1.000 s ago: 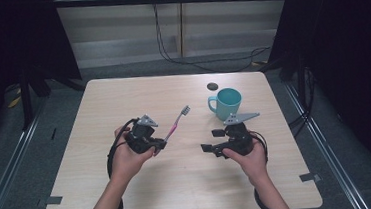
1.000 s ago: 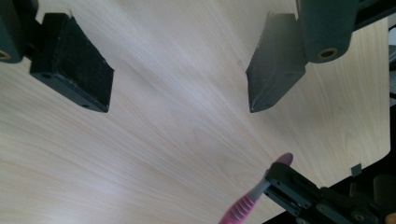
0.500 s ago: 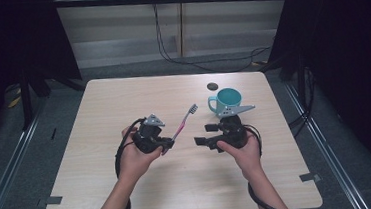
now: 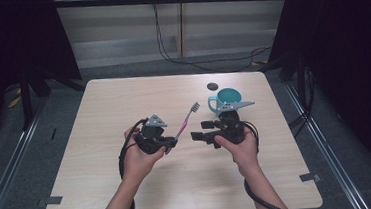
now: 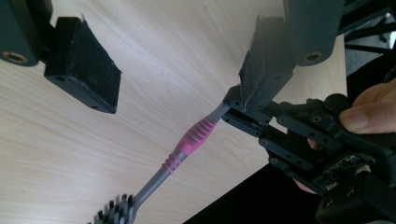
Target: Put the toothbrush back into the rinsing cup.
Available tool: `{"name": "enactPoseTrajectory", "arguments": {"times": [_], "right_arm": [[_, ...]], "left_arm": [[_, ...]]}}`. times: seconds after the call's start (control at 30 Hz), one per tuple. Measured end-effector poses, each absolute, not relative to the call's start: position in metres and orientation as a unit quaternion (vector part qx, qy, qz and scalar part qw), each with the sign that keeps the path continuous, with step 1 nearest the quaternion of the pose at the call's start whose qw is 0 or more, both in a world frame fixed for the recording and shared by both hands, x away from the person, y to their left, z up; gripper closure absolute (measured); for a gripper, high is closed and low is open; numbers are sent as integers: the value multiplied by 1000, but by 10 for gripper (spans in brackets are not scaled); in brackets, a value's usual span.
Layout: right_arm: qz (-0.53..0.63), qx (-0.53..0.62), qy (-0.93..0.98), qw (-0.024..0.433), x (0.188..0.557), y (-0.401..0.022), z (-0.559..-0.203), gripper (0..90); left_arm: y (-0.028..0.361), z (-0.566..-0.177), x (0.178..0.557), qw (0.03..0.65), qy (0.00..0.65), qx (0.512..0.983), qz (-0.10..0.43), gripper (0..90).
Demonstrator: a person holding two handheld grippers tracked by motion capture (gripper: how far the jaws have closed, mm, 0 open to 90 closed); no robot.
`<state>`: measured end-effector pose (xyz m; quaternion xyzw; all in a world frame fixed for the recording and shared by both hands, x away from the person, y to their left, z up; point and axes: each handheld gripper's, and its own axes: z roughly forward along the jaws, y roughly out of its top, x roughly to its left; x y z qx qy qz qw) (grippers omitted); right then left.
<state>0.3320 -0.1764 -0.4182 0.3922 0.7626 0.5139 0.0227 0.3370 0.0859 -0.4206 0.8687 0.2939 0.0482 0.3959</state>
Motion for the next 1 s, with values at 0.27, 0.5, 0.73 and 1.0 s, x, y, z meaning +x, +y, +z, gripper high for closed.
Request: {"name": "enactPoseTrajectory", "arguments": {"times": [0.27,0.5,0.73,1.0], "right_arm": [[528,407,745,6,337,-173,-422,323],[528,404,747,12,338,-169,-418,397],[538,406,739,-1,341,-167,-416,434],[545,409,732,-3,342,-168,-412,493]], "left_arm": [[82,-422,335,408,292,864,45,825],[74,-423,333,412,284,865,40,824],[68,-425,330,420,276,864,38,824],[62,-428,329,425,275,862,30,824]]}}
